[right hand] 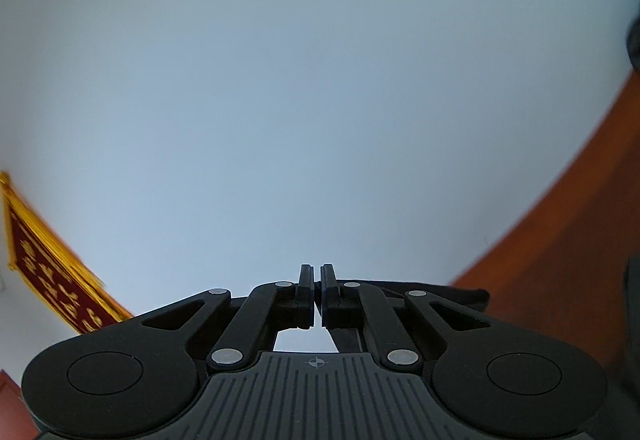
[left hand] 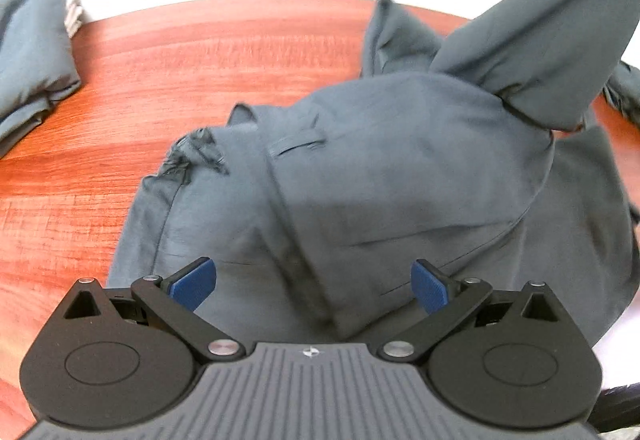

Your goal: Fold clothes

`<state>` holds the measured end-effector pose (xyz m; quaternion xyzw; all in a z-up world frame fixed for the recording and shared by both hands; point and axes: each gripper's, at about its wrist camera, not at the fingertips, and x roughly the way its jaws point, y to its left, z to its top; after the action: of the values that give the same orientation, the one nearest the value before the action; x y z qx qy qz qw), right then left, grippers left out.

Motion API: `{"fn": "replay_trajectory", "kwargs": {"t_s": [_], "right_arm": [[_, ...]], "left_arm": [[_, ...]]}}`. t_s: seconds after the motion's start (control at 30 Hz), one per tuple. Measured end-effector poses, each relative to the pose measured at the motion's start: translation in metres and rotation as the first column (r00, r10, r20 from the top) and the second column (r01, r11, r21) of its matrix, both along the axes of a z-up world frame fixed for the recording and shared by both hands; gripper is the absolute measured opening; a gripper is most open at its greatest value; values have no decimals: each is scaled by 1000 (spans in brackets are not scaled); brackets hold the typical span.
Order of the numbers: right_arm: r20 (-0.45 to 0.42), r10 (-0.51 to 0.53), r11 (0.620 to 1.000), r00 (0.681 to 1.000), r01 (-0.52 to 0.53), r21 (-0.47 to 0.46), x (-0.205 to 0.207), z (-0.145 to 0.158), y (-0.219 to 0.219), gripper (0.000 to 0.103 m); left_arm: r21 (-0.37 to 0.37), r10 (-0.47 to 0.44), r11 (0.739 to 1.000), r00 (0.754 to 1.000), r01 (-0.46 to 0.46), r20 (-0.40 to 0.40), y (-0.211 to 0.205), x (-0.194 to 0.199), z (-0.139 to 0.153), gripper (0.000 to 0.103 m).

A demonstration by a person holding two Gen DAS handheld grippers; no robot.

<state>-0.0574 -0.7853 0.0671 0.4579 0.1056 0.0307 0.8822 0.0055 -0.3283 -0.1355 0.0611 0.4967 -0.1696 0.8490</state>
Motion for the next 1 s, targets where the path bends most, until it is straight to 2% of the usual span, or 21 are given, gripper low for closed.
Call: {"fn": "replay_trajectory", "kwargs": {"t_s": [0.13,0.3,0.4,0.43,0.6,0.7,0.83,1.0], "right_arm": [[68,-7,999,998,10,-41,-10,27,-36,5],[135,-42,994,990,55,-95,-25,52,-83,5],[162,-70,989,984,89,-118,-28,55,-117,5],[167,-78,987,983,99,-123,-40,68,-129,5],[170,-158,963,973,190,-189,-68,84,-184,5],[131,-221,944,966,246,-220,-80,84,-214,5],[38,-286,920,957,286,-268,-86,62,-240,5],[-154,-352,905,923,293,-308,-77,-3,-263,5]], "left_arm": [[-14,47,999,999,-47,3,-37,-8,15,103],[-33,54,998,998,-55,-25,-90,-27,23,103],[-40,46,998,999,-47,-18,-122,-38,32,103],[-46,39,998,999,-40,-10,-134,-42,36,103],[-86,-24,996,1000,25,20,-195,-49,48,103],[-103,-62,993,998,63,19,-226,-53,51,103],[-87,-102,991,995,103,14,-253,-57,48,103],[-33,-96,995,995,96,-4,-266,-57,35,103]]}}
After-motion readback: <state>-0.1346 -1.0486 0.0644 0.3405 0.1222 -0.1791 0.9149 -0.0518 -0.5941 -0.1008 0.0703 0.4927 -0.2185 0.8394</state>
